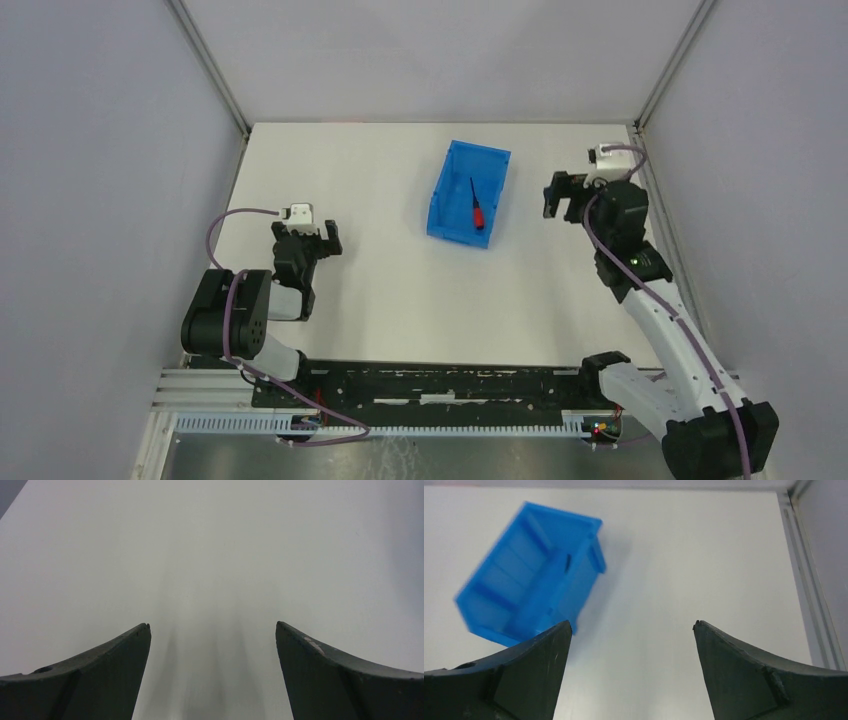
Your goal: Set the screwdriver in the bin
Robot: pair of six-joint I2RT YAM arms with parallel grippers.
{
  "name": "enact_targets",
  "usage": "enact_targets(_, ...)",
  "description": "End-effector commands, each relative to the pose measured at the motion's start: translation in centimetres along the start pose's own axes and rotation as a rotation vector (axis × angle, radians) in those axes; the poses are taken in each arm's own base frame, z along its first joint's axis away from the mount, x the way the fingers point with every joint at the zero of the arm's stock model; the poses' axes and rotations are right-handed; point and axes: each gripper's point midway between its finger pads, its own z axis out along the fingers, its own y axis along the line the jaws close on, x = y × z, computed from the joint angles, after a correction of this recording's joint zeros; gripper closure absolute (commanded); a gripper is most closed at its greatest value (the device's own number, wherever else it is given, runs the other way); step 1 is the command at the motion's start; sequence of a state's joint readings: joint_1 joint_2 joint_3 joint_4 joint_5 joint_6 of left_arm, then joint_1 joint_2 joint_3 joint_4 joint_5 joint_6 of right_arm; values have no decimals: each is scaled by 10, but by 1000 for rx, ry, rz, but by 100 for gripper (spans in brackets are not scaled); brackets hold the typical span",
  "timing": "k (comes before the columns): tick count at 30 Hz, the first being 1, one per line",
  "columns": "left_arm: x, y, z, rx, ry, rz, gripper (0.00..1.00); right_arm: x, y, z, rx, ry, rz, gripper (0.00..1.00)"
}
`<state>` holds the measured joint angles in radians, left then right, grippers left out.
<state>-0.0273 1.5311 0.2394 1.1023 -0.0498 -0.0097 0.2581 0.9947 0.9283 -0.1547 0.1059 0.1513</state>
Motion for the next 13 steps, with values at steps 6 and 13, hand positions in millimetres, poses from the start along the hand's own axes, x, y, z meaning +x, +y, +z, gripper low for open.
enact_targets(6,-18,1,5,-5,-63,-21,0,133,-66,-25,212,54,39,2)
enact_targets(13,-18,1,5,-5,-63,-21,0,150,-73,-33,246,6,54,2)
